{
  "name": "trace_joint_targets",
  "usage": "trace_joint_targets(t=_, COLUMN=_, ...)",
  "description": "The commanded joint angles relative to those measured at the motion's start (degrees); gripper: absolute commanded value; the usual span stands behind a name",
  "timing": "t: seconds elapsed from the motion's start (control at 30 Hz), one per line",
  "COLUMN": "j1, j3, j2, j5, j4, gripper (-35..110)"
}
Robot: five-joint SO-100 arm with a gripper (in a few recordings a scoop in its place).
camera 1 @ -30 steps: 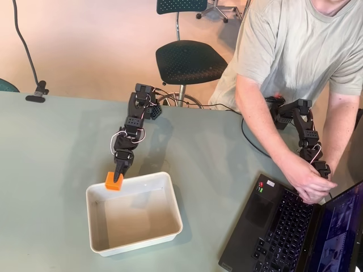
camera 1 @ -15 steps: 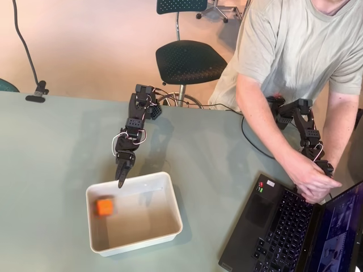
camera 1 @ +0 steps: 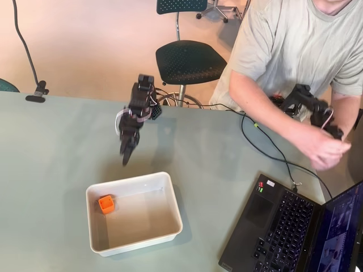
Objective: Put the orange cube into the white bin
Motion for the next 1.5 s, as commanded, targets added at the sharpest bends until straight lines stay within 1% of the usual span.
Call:
trace_joint_targets(t=0.0, j1=0.26, j3=-1.76, j2=12.83, j5=0.35, j4=19.95, gripper=48)
trace_joint_targets(t=0.07, j1=0.35, j3=-1.76, j2=17.84, j5=0.35, j4=28.65, gripper=48)
trace_joint_targets(t=0.17, j1=0.44, j3=-1.58, j2=22.68, j5=0.35, j4=38.41, gripper=48)
trace_joint_targets(t=0.37, j1=0.44, j3=-0.97, j2=27.77, j5=0.0, j4=53.09, gripper=48)
trace_joint_targets(t=0.47, j1=0.44, j3=3.69, j2=31.2, j5=0.0, j4=56.51, gripper=48)
trace_joint_targets(t=0.63, j1=0.44, j3=20.13, j2=46.76, j5=-0.09, j4=54.49, gripper=48)
trace_joint_targets(t=0.83, j1=0.26, j3=51.42, j2=69.17, j5=0.09, j4=40.17, gripper=48)
trace_joint_targets(t=0.97, j1=-3.6, j3=67.94, j2=79.54, j5=0.26, j4=33.4, gripper=48)
trace_joint_targets(t=1.17, j1=-8.96, j3=79.1, j2=82.0, j5=0.26, j4=29.71, gripper=48)
trace_joint_targets(t=1.47, j1=-8.61, j3=88.86, j2=82.71, j5=0.26, j4=29.71, gripper=48)
